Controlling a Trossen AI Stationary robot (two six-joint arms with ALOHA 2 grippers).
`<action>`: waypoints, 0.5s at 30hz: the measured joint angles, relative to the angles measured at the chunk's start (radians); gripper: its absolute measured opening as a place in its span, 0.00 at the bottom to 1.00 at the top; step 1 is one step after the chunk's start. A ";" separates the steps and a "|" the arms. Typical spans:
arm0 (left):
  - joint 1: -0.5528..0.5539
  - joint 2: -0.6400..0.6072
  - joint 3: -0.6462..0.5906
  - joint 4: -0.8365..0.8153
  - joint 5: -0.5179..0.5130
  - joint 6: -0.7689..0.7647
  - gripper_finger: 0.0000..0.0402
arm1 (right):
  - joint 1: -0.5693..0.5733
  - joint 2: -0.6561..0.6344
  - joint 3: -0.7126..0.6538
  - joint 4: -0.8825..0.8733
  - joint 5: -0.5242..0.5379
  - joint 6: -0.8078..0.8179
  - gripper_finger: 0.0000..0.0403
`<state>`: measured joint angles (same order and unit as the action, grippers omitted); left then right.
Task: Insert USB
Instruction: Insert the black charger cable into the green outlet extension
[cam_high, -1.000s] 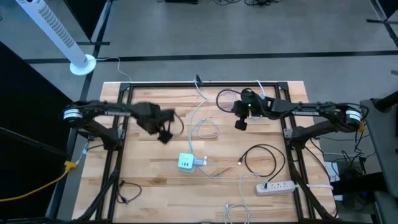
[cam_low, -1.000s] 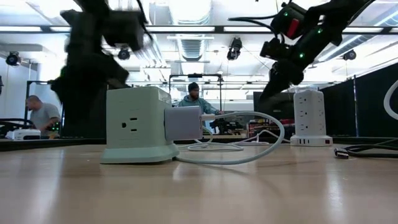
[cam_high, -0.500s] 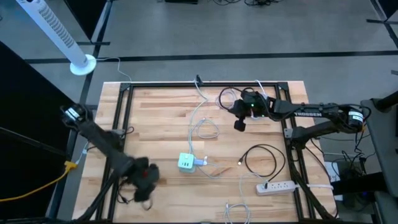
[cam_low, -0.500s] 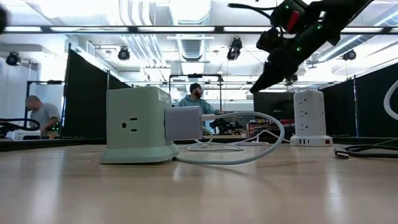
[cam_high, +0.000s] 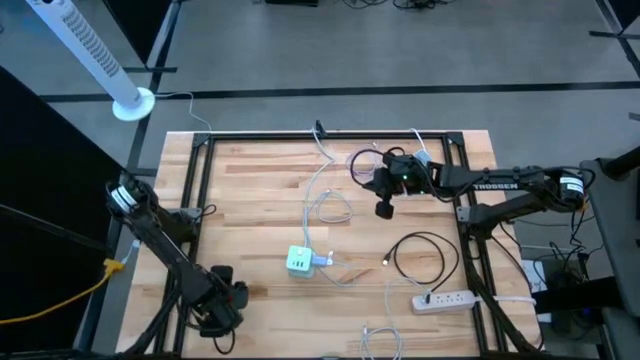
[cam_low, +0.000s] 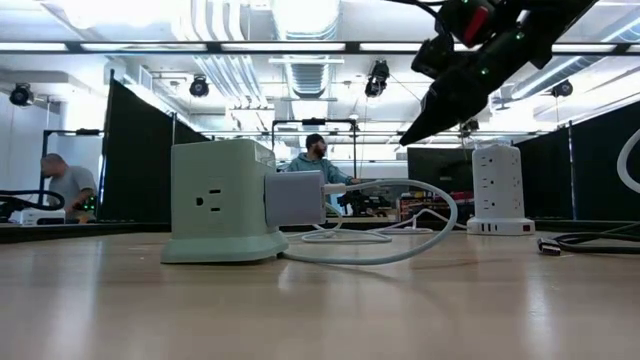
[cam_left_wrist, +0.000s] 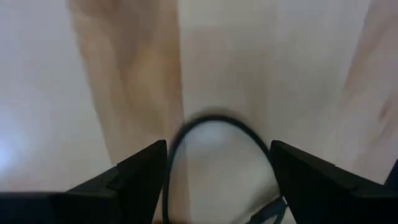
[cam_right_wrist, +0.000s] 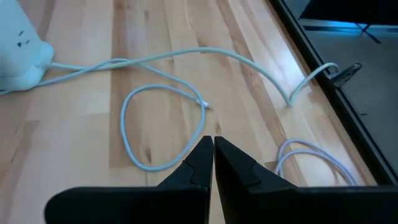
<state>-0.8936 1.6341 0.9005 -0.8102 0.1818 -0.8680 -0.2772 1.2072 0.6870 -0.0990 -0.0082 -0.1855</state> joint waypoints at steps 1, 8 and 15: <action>0.000 0.007 0.000 -0.002 0.011 0.012 0.68 | 0.003 0.000 0.000 0.000 0.000 -0.003 0.00; 0.000 0.034 0.000 -0.002 0.014 0.088 0.68 | 0.014 0.000 -0.001 -0.005 0.000 -0.008 0.00; 0.009 0.048 0.000 0.015 -0.007 0.138 0.68 | 0.014 0.000 -0.005 -0.010 0.000 -0.006 0.00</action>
<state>-0.8848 1.6817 0.9009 -0.7955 0.1746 -0.7301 -0.2628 1.2072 0.6817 -0.1091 -0.0078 -0.1919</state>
